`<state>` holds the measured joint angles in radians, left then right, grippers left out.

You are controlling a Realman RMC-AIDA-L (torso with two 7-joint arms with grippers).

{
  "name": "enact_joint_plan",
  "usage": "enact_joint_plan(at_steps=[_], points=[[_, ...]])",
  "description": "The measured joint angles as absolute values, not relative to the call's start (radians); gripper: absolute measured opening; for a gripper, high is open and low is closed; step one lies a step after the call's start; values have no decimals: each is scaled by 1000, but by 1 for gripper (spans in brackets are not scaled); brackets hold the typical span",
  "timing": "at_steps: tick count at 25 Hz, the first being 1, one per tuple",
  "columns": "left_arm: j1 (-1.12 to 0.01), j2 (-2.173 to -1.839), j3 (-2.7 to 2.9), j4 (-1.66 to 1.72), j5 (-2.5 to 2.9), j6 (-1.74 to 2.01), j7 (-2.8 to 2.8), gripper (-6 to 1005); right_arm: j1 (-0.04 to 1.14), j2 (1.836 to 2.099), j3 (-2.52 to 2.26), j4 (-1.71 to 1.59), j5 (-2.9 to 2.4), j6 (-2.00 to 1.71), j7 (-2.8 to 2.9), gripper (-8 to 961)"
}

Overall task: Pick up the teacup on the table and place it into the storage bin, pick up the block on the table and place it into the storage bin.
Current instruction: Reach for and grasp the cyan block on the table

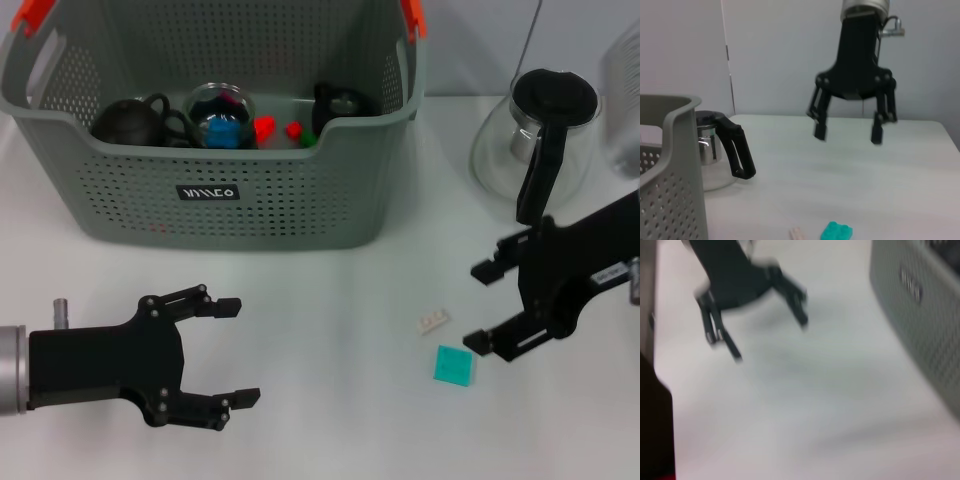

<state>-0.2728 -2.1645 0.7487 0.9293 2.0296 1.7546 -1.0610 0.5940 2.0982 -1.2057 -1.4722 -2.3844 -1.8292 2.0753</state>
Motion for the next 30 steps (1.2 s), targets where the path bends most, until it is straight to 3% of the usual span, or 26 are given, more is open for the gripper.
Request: enact_joint_plan(at_steps=[15, 30], points=[[-273, -2169, 747, 928, 2015, 1753, -1039, 949, 670, 2103, -1591, -1316, -2593, -1619, 2267, 850], [-273, -2167, 739, 928, 2009, 1753, -1037, 949, 751, 2107, -1735, -1110, -2607, -1469, 2329, 729]])
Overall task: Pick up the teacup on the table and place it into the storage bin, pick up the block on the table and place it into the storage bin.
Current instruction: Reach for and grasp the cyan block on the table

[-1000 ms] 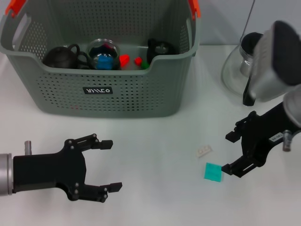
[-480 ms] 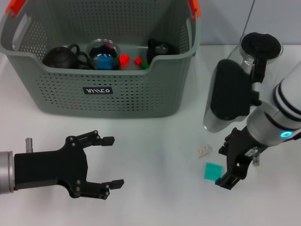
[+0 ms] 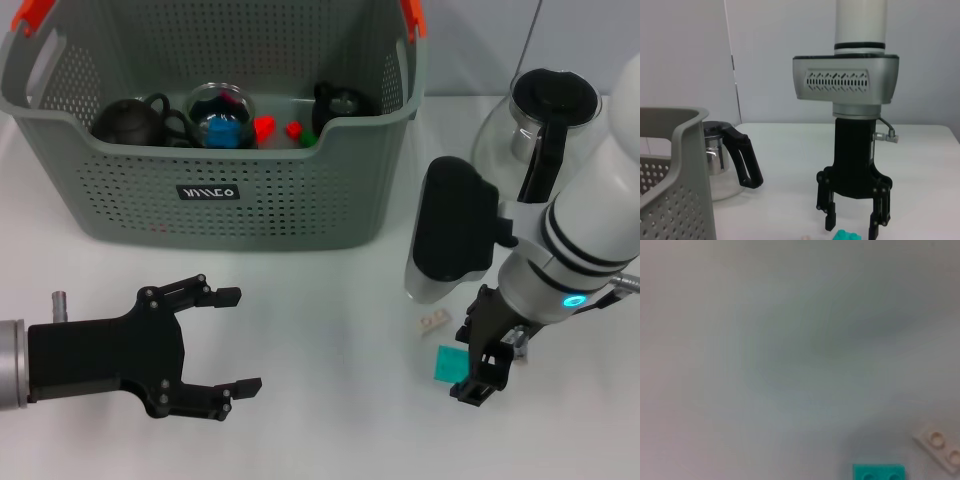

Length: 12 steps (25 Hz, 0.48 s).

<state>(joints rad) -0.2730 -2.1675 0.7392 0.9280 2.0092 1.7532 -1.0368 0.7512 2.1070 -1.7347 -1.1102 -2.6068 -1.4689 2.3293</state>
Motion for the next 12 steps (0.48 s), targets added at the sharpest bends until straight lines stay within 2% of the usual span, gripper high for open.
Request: enact_joint_plan(at_steps=[12], points=[[-273, -2168, 739, 926, 2009, 1750, -1037, 949, 762, 2109, -1782, -1063, -2604, -1397, 2348, 713]])
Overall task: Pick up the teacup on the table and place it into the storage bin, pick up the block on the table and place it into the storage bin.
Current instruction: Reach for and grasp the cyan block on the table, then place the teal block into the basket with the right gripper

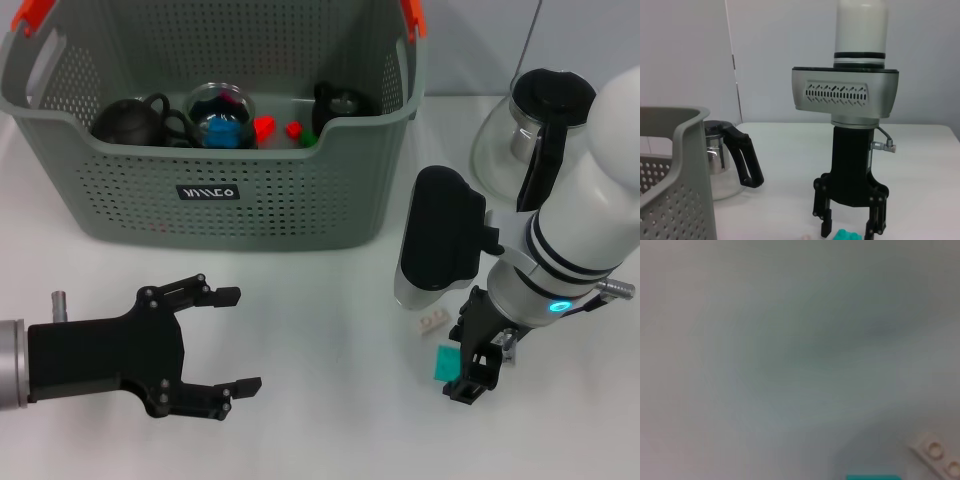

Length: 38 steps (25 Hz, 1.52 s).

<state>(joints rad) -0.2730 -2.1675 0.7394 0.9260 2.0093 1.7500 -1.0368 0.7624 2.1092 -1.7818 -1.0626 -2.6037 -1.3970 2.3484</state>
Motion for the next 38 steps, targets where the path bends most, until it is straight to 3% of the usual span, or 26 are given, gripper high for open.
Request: enact_joint_plan(at_steps=[8, 19, 29, 33, 38], points=[[-273, -2166, 739, 918, 2010, 1749, -1036, 950, 772, 2109, -1789, -1041, -2602, -1380, 2349, 709], [-272, -2165, 738, 916, 2012, 1749, -1035, 950, 778, 2107, -1787, -1030, -2571, -1389, 2341, 422], [-264, -2164, 735, 919, 2010, 1754, -1035, 949, 735, 2099, -1543, -1349, -2551, -1683, 2309, 421], [-264, -2164, 735, 919, 2010, 1755, -1035, 949, 795, 2100, -1330, -1504, -2428, -1864, 2322, 422], [-274, -2164, 735, 919, 2010, 1755, -1035, 949, 958, 2105, -1053, -1507, -2314, -1886, 2361, 421]])
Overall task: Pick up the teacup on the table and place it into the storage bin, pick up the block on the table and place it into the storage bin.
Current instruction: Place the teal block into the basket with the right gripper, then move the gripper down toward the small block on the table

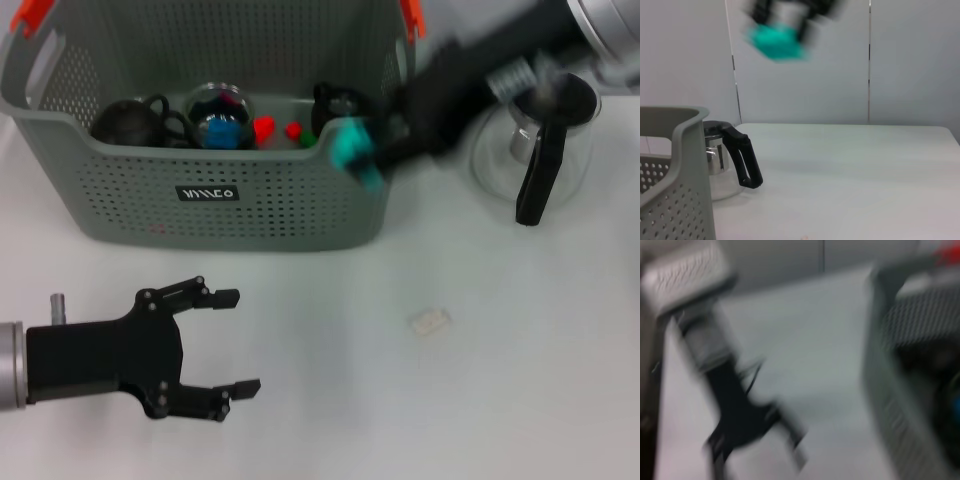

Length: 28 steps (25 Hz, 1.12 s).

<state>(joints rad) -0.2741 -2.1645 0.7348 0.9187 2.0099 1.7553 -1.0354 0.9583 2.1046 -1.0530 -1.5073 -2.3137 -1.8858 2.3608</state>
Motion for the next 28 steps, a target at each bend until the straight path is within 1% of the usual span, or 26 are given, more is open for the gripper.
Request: enact_joint_plan(at_steps=[1, 3, 9, 13, 17, 22, 24, 27, 28], points=[[-277, -2164, 735, 919, 2010, 1754, -1035, 949, 992, 2107, -1036, -1475, -2333, -1800, 2364, 421], [-277, -2164, 735, 919, 2010, 1753, -1035, 950, 1018, 2106, -1048, -1415, -2354, -1682, 2367, 422], [-282, -2164, 734, 918, 2010, 1750, -1034, 950, 1151, 2099, -1138, -1048, -2422, -1215, 2329, 421], [-286, -2164, 734, 917, 2011, 1749, -1034, 950, 1226, 2101, -1168, -852, -2426, -1051, 2264, 427], [-286, -2164, 735, 917, 2012, 1750, -1034, 950, 1236, 2106, -1218, -790, -2413, -945, 2253, 440], [-278, -2163, 735, 917, 2014, 1751, -1021, 949, 1184, 2104, -1277, -829, -2340, -906, 2236, 456], [-278, -2163, 734, 918, 2015, 1754, -1020, 949, 1151, 2103, -1281, -885, -2307, -922, 2225, 543], [-278, -2163, 733, 919, 2016, 1757, -1020, 949, 1056, 2100, -1279, -1044, -2234, -1012, 2200, 674], [-278, -2163, 733, 919, 2016, 1757, -1020, 950, 1011, 2099, -1274, -1113, -2203, -1070, 2188, 747]])
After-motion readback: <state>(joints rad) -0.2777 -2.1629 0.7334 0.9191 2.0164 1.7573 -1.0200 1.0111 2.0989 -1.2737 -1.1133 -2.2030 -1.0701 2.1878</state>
